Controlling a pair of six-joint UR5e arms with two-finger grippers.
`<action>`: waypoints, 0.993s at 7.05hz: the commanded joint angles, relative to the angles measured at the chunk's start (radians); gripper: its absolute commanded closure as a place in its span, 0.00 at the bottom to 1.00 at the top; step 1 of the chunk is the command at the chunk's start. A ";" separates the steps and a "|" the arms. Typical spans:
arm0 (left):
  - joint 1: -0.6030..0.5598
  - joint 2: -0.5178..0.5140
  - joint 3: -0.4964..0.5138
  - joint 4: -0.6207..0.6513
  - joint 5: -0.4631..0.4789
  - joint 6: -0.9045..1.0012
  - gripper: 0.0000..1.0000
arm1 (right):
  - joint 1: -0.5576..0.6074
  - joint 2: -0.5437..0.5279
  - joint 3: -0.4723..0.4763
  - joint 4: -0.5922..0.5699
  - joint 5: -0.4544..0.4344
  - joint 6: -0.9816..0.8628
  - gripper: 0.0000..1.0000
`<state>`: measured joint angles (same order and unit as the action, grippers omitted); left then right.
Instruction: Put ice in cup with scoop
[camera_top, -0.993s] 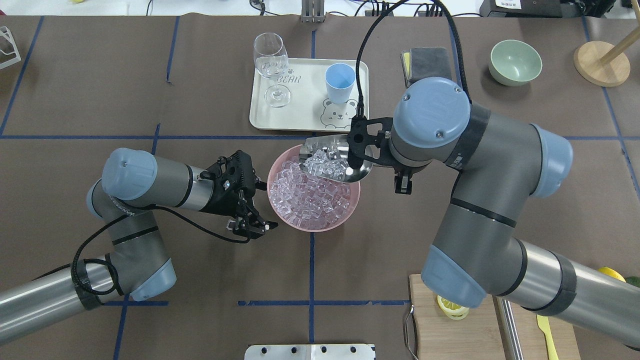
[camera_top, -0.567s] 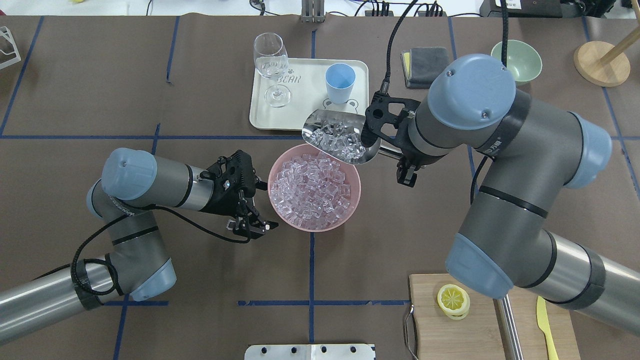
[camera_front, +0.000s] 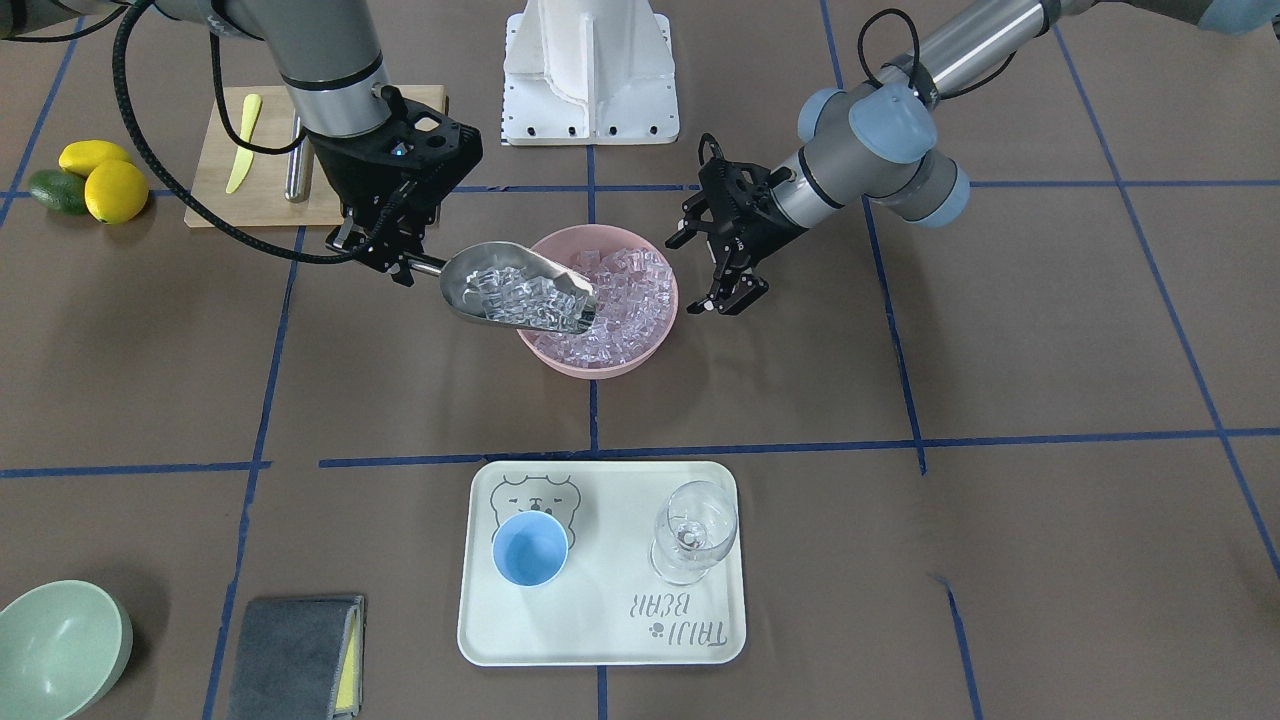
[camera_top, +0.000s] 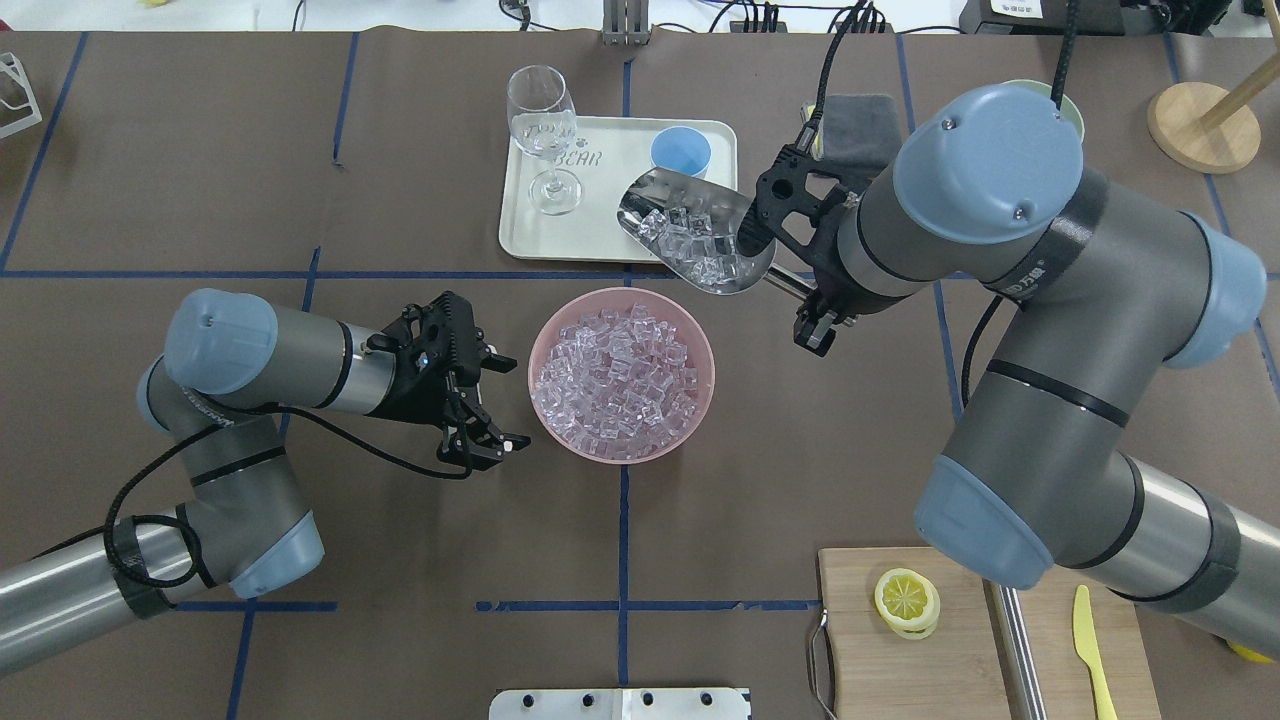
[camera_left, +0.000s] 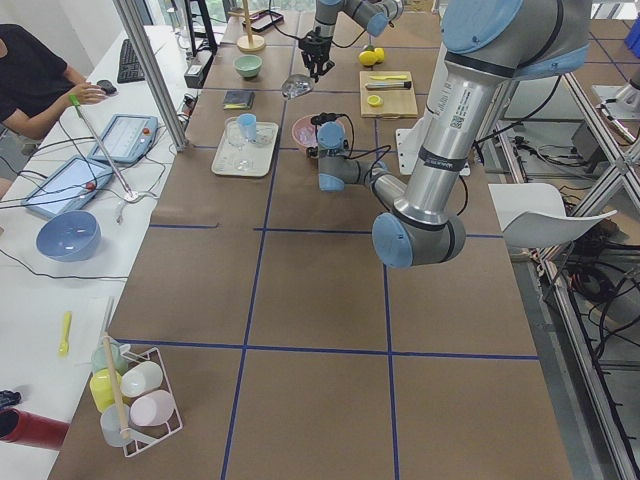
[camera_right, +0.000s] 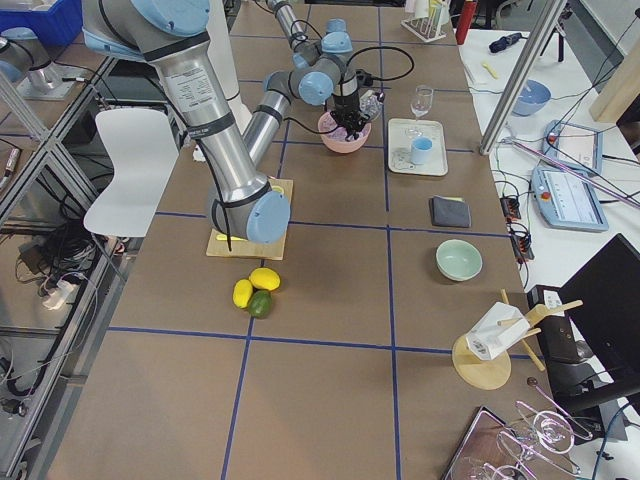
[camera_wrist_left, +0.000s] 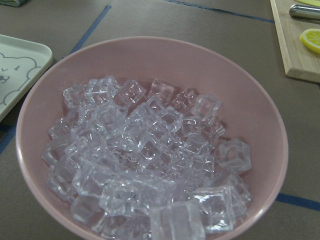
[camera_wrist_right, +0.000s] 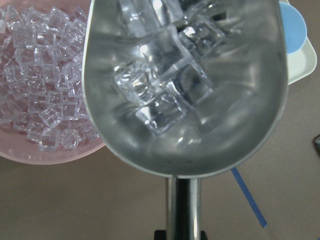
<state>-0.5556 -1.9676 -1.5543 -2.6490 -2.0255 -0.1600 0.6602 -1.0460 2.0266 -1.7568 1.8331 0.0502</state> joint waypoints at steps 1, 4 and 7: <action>-0.061 0.053 -0.039 0.006 -0.028 0.002 0.00 | 0.024 0.001 0.000 -0.054 0.055 0.002 1.00; -0.186 0.090 -0.046 0.006 -0.136 0.002 0.00 | 0.114 0.027 -0.003 -0.211 0.100 0.051 1.00; -0.252 0.093 -0.046 0.006 -0.173 0.002 0.00 | 0.142 0.068 -0.130 -0.219 0.106 0.063 1.00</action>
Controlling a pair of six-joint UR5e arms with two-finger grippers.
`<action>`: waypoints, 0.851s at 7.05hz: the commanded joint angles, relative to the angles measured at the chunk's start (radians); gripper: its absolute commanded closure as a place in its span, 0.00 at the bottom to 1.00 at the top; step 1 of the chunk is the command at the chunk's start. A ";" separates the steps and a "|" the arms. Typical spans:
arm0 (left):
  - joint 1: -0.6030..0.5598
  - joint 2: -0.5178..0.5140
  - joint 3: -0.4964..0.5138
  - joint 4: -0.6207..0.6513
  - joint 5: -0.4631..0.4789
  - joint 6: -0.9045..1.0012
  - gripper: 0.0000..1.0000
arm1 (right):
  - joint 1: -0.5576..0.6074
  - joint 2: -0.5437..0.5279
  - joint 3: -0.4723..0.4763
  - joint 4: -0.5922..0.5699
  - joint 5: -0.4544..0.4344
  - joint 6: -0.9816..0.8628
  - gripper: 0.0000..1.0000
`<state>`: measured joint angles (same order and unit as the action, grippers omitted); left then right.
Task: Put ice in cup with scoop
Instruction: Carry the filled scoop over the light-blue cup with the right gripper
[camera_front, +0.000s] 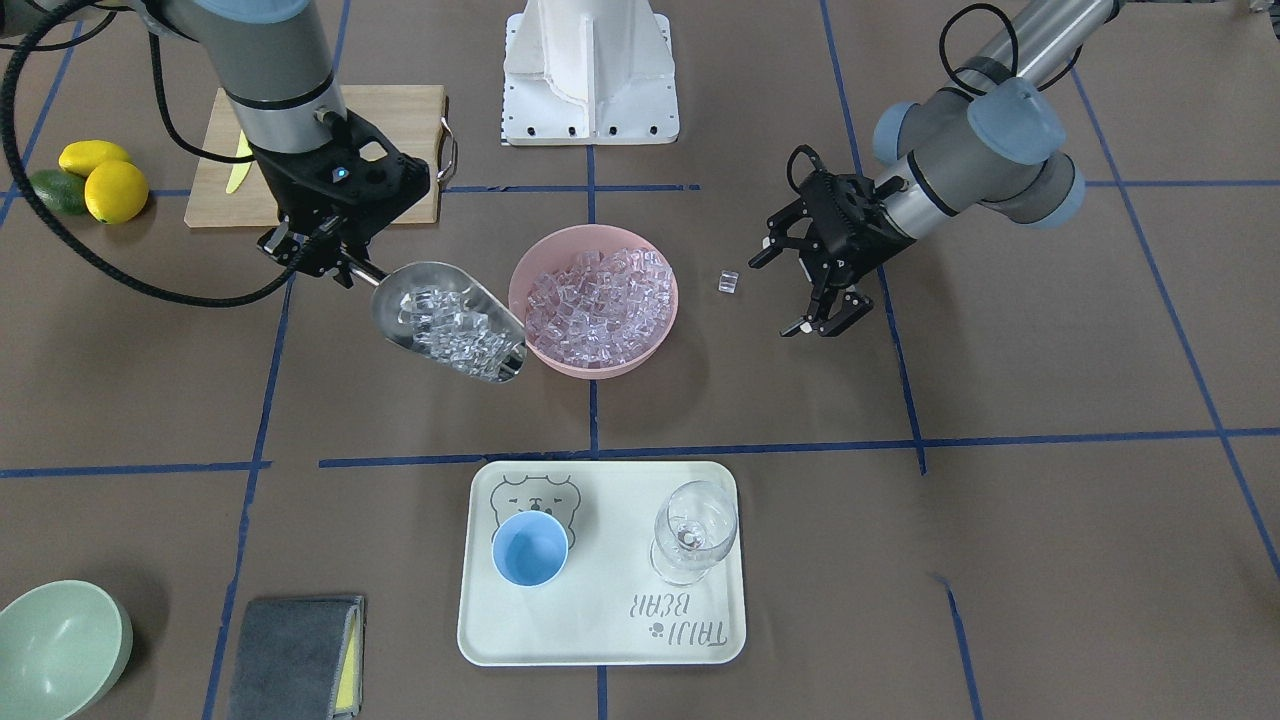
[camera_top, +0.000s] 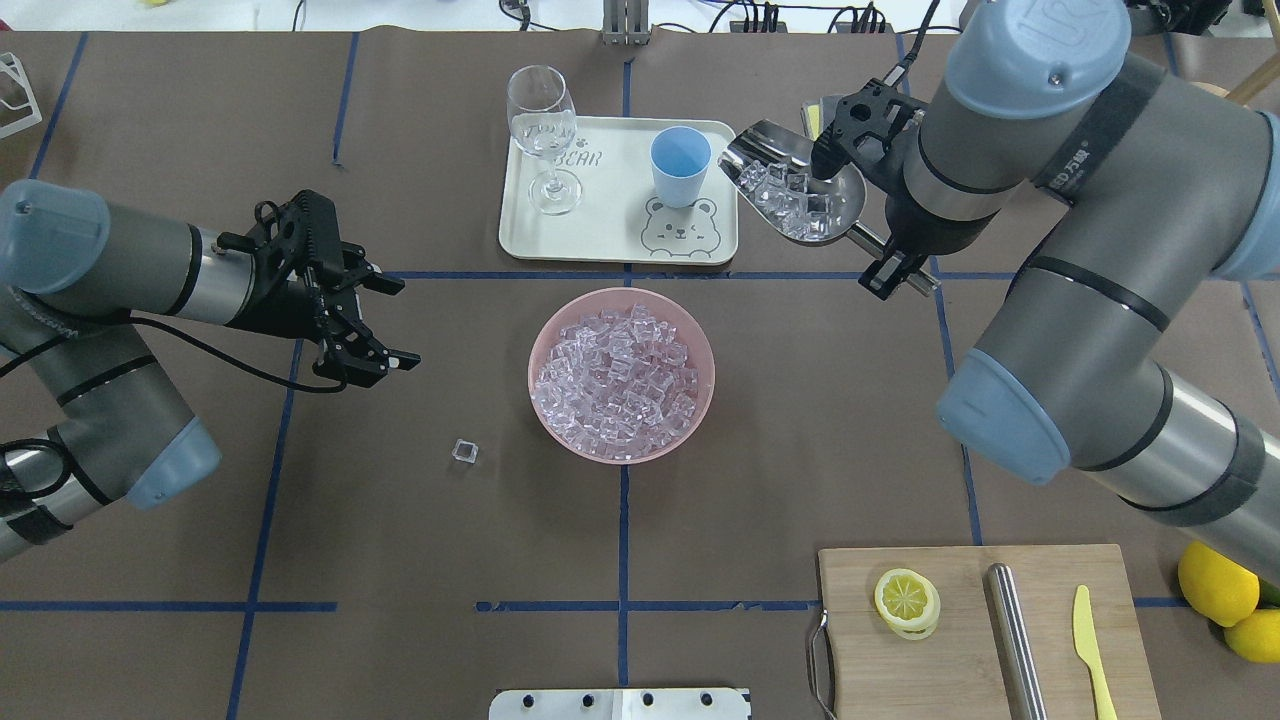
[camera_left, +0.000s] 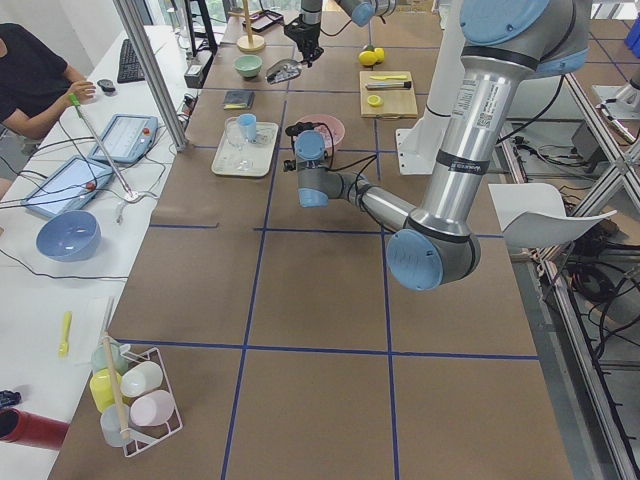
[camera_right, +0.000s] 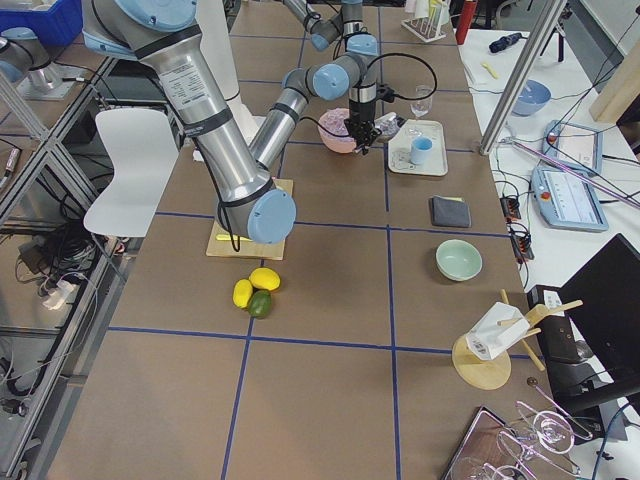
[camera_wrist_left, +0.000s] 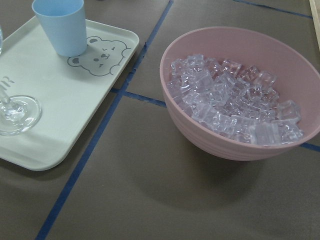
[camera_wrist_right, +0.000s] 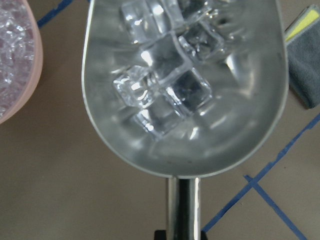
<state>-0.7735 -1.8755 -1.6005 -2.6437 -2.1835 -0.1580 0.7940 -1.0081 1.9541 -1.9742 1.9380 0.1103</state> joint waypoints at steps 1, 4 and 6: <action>-0.083 0.002 0.005 0.001 -0.059 0.003 0.00 | 0.010 0.084 -0.120 0.004 0.001 0.052 1.00; -0.200 0.018 0.034 -0.002 -0.157 0.012 0.00 | 0.004 0.262 -0.360 0.009 0.012 0.100 1.00; -0.208 0.018 0.060 -0.006 -0.157 0.012 0.00 | 0.002 0.296 -0.427 0.003 0.012 0.098 1.00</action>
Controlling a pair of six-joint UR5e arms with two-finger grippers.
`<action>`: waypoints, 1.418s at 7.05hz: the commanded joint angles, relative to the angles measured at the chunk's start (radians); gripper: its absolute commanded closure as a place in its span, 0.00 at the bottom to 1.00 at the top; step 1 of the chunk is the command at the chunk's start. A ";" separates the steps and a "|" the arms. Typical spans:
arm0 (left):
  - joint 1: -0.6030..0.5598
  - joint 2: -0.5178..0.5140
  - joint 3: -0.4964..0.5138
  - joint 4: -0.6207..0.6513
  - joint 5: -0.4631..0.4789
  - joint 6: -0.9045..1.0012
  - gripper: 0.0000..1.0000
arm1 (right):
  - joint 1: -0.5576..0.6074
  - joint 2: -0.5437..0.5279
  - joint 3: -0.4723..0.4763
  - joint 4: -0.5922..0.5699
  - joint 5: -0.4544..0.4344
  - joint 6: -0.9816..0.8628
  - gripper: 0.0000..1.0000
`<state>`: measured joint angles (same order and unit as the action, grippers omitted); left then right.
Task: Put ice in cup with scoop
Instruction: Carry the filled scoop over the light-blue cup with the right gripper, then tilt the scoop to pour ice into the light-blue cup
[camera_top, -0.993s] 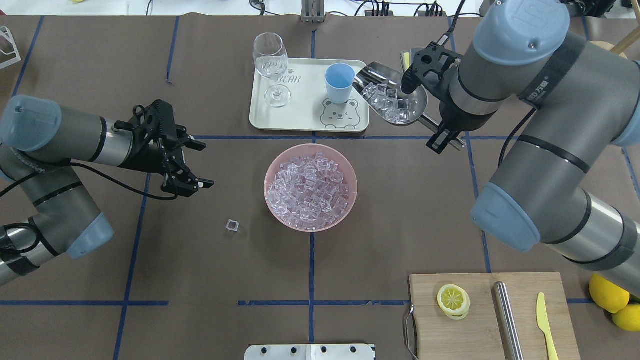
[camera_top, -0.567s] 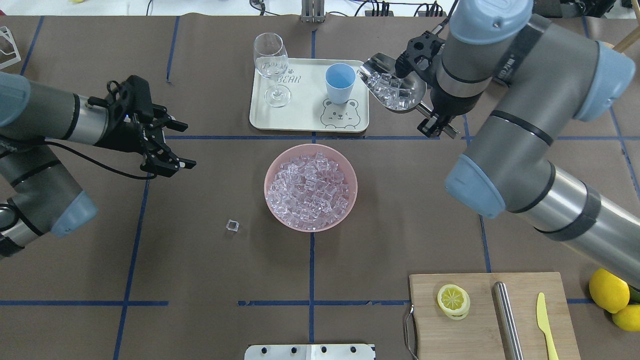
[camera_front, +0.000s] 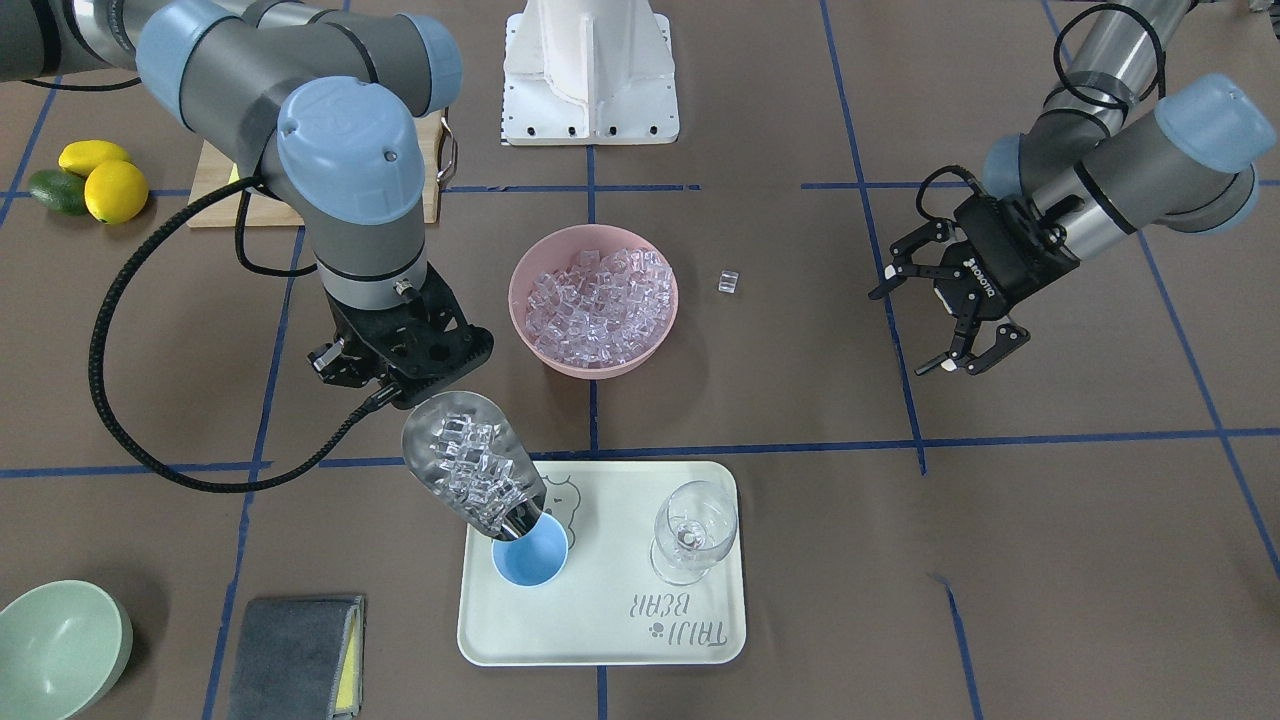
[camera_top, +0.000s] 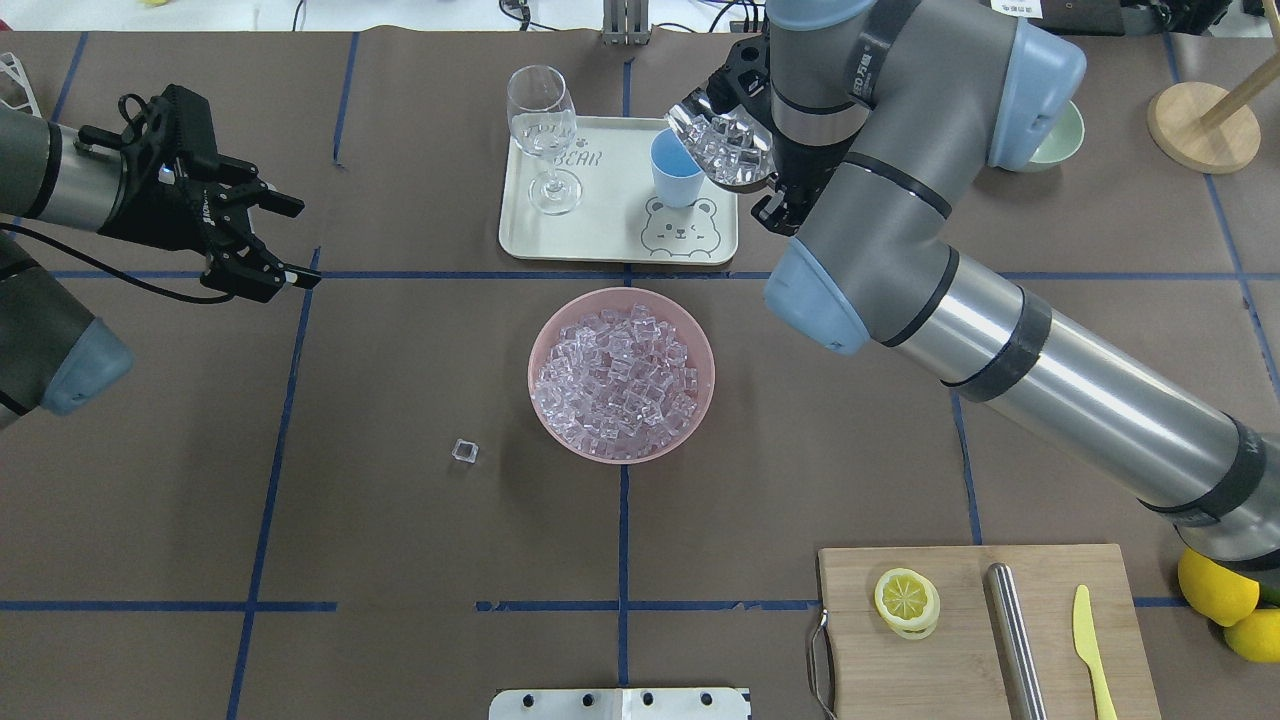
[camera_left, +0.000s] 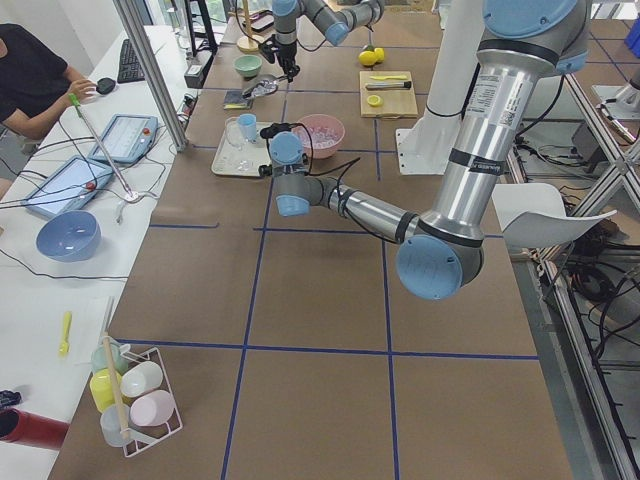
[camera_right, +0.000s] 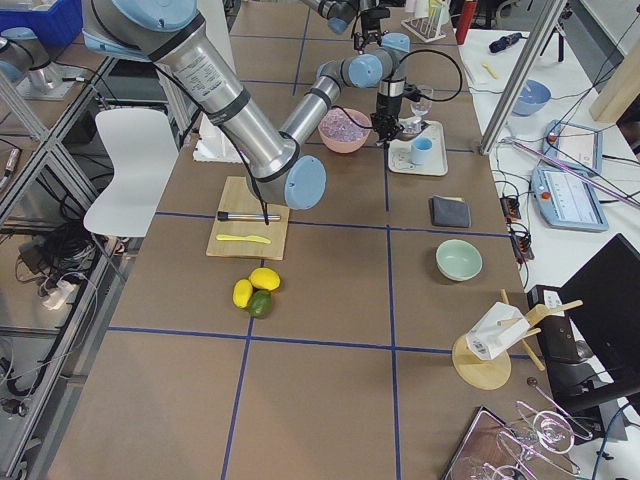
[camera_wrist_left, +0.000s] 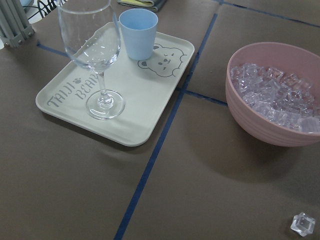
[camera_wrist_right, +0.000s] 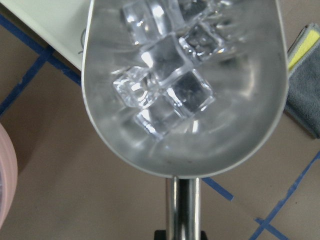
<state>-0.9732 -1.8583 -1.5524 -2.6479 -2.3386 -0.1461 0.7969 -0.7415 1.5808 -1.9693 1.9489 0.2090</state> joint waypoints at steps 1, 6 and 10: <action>-0.030 0.001 0.017 0.002 -0.004 0.000 0.00 | -0.002 0.068 -0.123 -0.002 0.001 -0.006 1.00; -0.035 0.004 0.031 0.002 -0.002 0.000 0.00 | -0.025 0.091 -0.140 -0.087 0.007 -0.037 1.00; -0.038 0.005 0.032 0.003 -0.004 0.000 0.00 | -0.022 0.174 -0.231 -0.235 -0.002 -0.154 1.00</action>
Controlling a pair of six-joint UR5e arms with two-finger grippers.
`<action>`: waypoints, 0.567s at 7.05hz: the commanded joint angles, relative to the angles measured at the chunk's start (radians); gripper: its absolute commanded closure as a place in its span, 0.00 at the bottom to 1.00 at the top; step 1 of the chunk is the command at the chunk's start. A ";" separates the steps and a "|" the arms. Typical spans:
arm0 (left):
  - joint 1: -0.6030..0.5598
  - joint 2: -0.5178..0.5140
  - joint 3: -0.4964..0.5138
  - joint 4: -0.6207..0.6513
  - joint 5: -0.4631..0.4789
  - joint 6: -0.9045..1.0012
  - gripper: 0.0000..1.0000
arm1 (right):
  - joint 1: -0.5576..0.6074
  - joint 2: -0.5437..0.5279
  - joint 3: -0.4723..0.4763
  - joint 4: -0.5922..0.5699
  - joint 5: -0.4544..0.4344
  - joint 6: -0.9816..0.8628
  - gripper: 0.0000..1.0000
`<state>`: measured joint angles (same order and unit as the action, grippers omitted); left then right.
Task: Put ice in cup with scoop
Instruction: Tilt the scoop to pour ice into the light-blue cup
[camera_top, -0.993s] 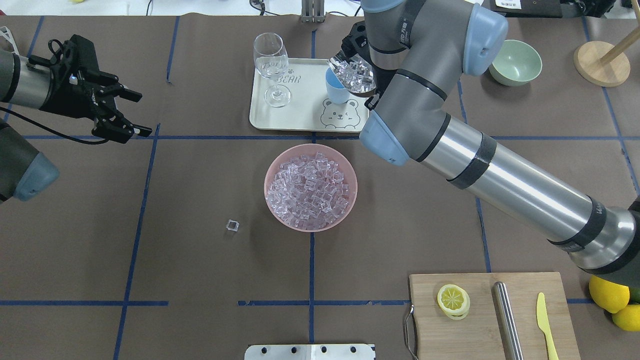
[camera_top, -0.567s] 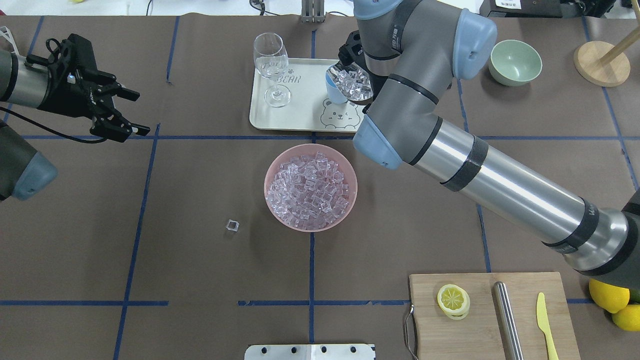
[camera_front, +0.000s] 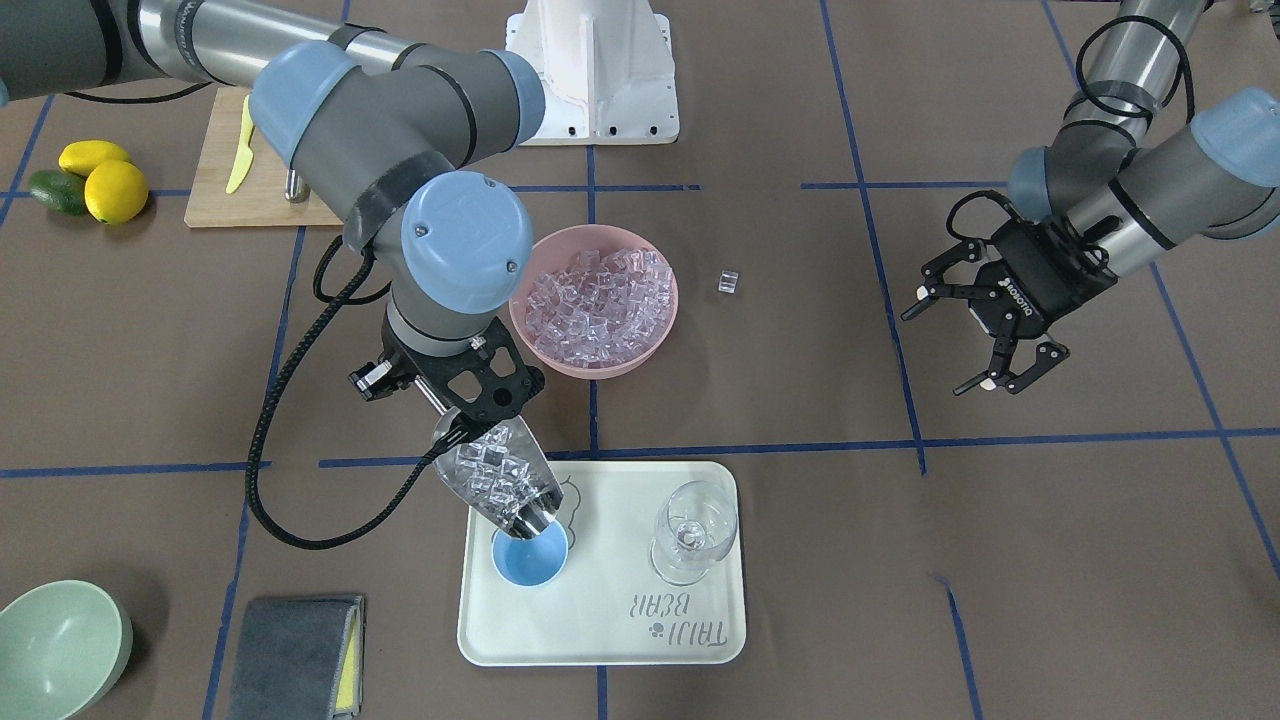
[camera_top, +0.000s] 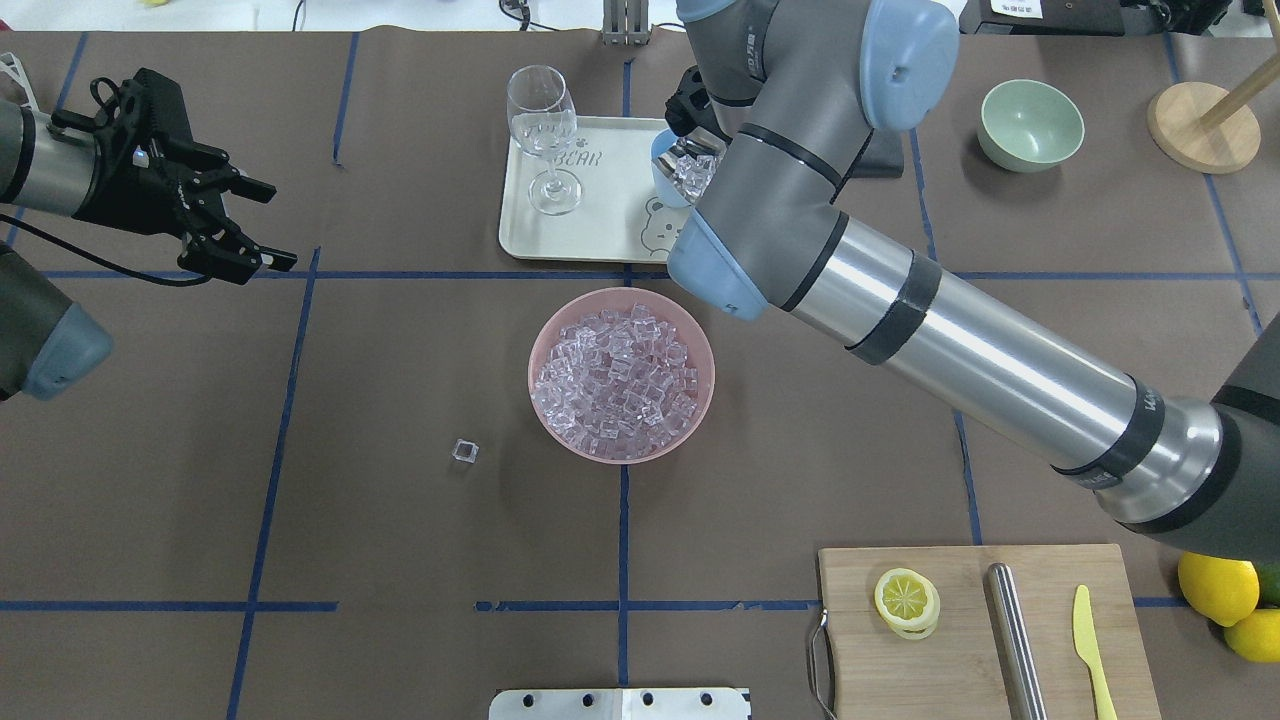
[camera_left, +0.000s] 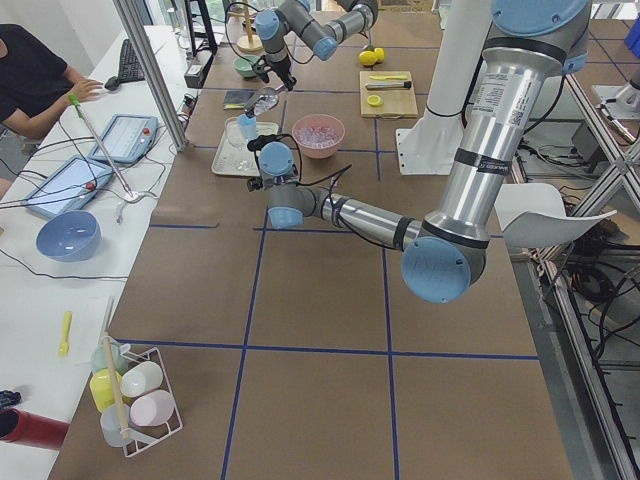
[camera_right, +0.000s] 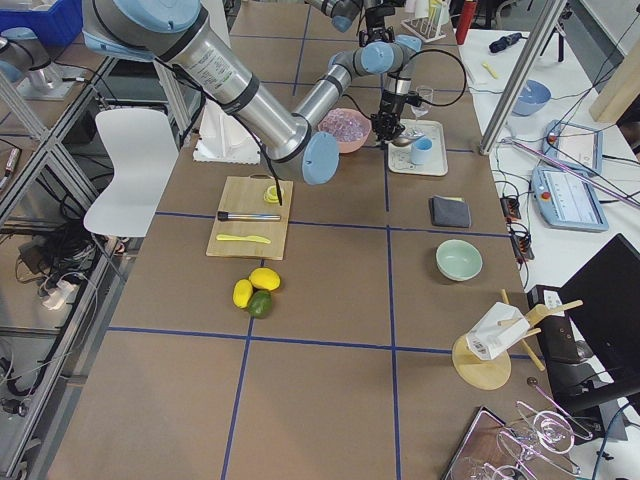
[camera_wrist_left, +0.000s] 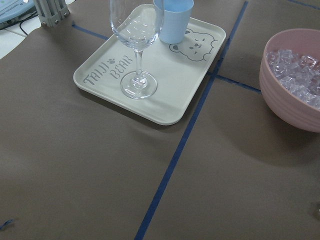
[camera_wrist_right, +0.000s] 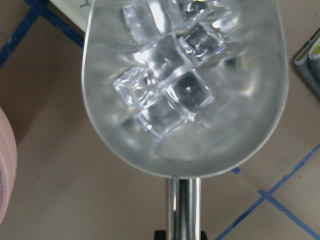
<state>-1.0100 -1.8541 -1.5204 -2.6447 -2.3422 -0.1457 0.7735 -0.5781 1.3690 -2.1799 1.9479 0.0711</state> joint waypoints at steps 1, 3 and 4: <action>-0.001 0.012 0.000 -0.001 0.000 0.000 0.00 | 0.009 0.024 -0.022 -0.064 -0.003 -0.037 1.00; 0.001 0.018 0.000 -0.008 -0.002 0.000 0.00 | 0.026 0.056 -0.060 -0.096 -0.006 -0.062 1.00; 0.001 0.019 0.000 -0.008 0.000 0.000 0.00 | 0.035 0.105 -0.120 -0.131 -0.009 -0.091 1.00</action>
<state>-1.0096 -1.8377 -1.5202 -2.6510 -2.3431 -0.1457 0.7983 -0.5181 1.3059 -2.2787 1.9420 0.0079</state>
